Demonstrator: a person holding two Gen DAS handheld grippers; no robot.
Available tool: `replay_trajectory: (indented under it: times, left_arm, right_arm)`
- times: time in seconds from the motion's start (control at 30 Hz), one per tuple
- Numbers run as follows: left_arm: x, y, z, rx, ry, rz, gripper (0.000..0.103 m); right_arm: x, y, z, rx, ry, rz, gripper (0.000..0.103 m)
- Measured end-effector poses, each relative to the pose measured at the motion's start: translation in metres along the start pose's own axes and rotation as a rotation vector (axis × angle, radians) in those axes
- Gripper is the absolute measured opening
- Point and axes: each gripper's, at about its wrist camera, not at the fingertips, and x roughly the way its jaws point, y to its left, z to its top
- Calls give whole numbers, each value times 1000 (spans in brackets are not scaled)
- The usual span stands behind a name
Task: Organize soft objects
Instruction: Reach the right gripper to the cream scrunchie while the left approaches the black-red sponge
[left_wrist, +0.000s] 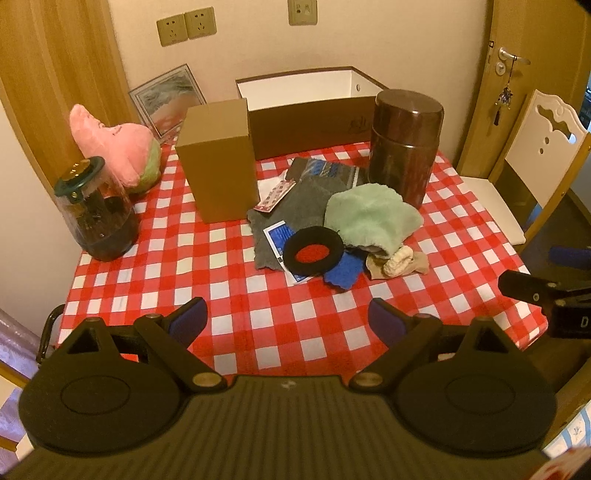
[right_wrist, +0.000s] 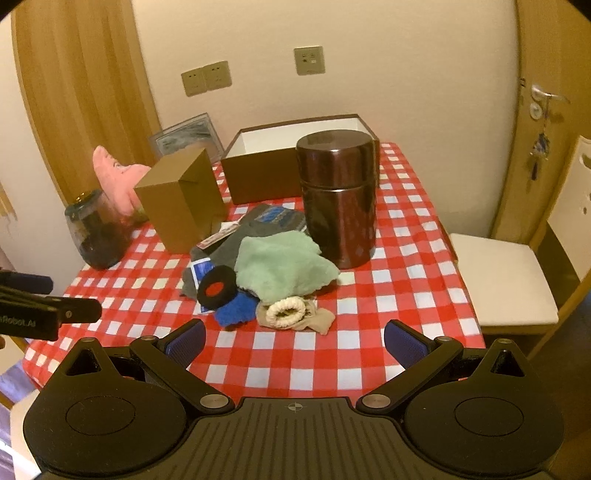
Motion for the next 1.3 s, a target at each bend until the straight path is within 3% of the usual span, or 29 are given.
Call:
replay_trajectory:
  times: [0.17,0.5,0.83,1.3]
  left_arm:
    - [22,1,4,0,18,-14,90]
    - [67,4,9,-10,56,-24,88]
    - [112,11,18,-18,103,-19,88]
    - [158,13,24,4,111,-57,87]
  right_arm:
    - [17,-3,1,7,-34,40,97]
    - [78,-9,4,18,43,67,74]
    - [133,-7,1,-9,97,84,69]
    - [185,1,-8,-70,133,22,57]
